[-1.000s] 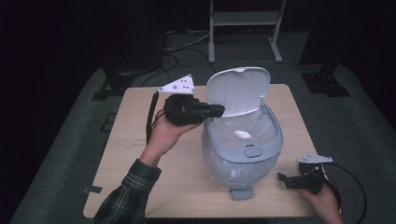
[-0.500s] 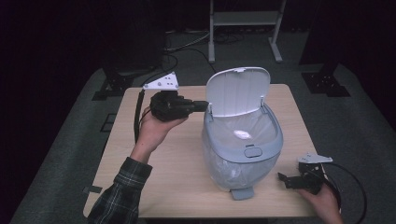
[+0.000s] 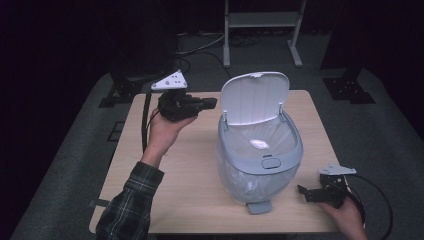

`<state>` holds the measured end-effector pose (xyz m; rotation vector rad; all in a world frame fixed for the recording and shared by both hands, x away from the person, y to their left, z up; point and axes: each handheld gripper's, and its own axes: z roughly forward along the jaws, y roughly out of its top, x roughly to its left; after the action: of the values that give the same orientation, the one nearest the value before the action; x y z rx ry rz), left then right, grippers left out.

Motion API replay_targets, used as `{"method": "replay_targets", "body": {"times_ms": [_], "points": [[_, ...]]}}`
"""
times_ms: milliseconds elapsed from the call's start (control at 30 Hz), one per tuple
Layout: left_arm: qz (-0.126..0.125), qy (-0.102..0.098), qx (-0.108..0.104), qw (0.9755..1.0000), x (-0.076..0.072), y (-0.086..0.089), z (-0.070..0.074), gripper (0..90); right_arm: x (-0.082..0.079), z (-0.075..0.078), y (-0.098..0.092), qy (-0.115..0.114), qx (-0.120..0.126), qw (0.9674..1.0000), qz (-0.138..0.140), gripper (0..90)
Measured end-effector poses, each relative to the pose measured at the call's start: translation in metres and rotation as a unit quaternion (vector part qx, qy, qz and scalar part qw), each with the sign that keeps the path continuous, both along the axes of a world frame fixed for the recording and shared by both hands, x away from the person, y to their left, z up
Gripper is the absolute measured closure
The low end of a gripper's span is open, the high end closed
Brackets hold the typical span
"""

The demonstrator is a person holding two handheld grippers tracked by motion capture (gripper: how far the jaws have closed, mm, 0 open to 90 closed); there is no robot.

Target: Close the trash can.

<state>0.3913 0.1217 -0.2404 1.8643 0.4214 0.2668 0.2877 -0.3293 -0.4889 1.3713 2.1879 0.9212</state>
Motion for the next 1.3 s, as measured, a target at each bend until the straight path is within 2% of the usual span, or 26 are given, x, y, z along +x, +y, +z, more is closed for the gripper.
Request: {"method": "replay_targets", "body": {"times_ms": [267, 500, 700, 833, 1000, 1300], "points": [[0.007, -0.005, -0.001, 1.0, 0.016, -0.013, 0.004, 89.6, 0.0, 0.0, 0.0, 0.0, 0.0, 1.0, 0.0, 0.0], [0.0, -0.005, -0.022, 0.9997, 0.023, -0.021, 0.009, 89.6, 0.0, 0.0, 0.0, 0.0, 0.0, 1.0, 0.0, 0.0], [-0.024, -0.008, -0.04, 0.9989, 0.017, -0.024, 0.013, 89.6, 0.0, 0.0, 0.0, -0.001, 0.0, 1.0, 0.0, 0.0], [-0.03, -0.012, -0.036, 0.9988, 0.012, -0.025, 0.015, 89.7, 0.0, 0.0, 0.0, 0.0, 0.0, 1.0, 0.0, 0.0], [-0.054, -0.007, -0.043, 0.9976, 0.006, -0.027, 0.018, 89.6, 0.0, 0.0, 0.0, 0.0, 0.0, 1.0, 0.001, 0.0], [-0.093, -0.01, -0.037, 0.9949, -0.009, -0.037, 0.025, 89.4, 0.0, 0.0, 0.0, -0.001, 0.0, 1.0, 0.001, 0.0]]}}
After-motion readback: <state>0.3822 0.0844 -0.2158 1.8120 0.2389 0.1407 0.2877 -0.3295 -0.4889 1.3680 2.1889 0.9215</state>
